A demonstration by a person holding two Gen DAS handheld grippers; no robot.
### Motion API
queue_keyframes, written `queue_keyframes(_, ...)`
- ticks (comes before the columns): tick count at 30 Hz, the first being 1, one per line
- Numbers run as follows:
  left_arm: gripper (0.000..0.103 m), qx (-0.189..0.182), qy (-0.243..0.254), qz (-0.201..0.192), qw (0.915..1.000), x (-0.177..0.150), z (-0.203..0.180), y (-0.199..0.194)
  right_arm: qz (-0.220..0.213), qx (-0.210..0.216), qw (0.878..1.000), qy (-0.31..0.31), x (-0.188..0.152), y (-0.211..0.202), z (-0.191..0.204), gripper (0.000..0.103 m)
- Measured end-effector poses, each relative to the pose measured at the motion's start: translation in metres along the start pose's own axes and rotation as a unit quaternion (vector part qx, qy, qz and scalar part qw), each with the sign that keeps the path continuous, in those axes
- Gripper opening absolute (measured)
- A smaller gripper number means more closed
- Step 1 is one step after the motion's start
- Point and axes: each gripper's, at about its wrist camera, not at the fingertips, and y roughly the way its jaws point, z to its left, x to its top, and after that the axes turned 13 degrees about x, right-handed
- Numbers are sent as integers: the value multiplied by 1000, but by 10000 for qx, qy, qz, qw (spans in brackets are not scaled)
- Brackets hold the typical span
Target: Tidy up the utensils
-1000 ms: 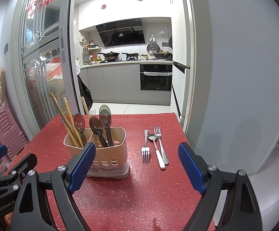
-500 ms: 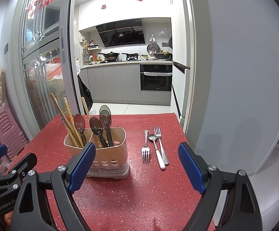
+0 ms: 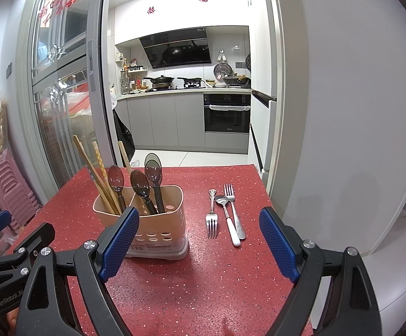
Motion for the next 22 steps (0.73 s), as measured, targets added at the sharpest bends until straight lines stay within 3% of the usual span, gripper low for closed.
queue_keyframes(22,103,-89,2,-76,9999,2,2,-1,-8,1,10000,-9,-1,-1,1,90)
